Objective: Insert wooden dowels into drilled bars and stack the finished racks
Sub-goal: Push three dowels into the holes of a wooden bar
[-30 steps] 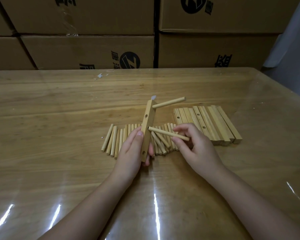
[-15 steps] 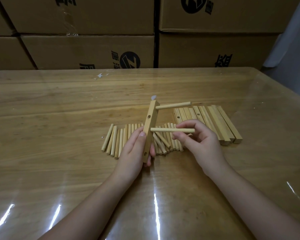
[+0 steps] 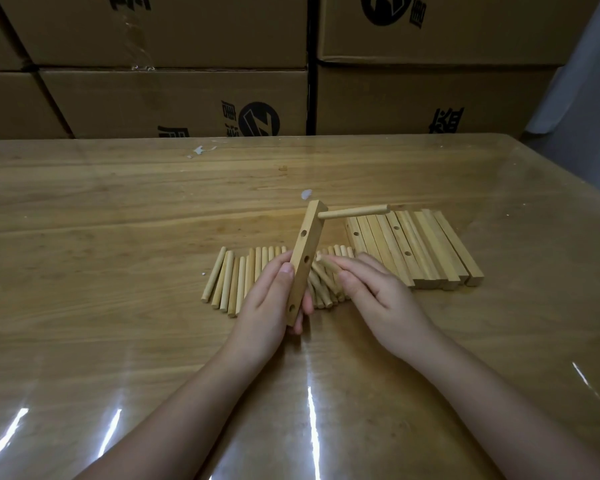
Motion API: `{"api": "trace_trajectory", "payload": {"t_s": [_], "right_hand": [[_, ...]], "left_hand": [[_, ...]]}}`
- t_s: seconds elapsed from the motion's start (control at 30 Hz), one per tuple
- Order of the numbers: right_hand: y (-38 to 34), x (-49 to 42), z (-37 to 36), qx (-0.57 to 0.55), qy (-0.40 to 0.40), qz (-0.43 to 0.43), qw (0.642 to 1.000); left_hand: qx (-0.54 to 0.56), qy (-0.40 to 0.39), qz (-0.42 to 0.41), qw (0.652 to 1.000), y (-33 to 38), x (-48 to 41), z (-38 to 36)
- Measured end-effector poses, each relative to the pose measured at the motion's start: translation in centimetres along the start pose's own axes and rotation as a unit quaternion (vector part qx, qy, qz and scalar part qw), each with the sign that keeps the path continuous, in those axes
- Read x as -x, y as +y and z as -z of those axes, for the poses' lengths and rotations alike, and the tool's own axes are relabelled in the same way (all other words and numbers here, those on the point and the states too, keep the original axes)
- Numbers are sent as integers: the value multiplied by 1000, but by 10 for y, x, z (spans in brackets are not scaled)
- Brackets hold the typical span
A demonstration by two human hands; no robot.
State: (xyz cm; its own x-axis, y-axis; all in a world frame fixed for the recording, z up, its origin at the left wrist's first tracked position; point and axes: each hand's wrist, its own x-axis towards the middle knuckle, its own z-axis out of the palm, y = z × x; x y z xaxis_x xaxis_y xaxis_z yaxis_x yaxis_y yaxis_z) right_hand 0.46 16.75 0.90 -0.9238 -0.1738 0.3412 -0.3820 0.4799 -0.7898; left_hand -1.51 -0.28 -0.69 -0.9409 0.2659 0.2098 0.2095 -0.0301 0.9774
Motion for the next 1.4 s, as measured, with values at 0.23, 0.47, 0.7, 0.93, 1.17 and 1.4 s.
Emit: {"api": "trace_trajectory", "payload": {"t_s": [0.23,0.47,0.7,0.93,1.17,1.4], "right_hand": [[2,-2,1,0,23,-27,999],[0,-2,4,19,70,8,997],[1,-3,7,32,102,8,994],[1,-2,3,86,87,37,992],[2,-3,6,27,97,21,995],[4,-4,8,40,103,39,993]], "left_hand": [[-3,-10,6,1000,1,0,0],[18,-30,21,999,2,0,1],[27,-73,21,997,2,2,3],[21,-76,56,995,5,2,2],[39,-65,54,996,5,1,2],[56,-62,50,995,4,0,2]]}}
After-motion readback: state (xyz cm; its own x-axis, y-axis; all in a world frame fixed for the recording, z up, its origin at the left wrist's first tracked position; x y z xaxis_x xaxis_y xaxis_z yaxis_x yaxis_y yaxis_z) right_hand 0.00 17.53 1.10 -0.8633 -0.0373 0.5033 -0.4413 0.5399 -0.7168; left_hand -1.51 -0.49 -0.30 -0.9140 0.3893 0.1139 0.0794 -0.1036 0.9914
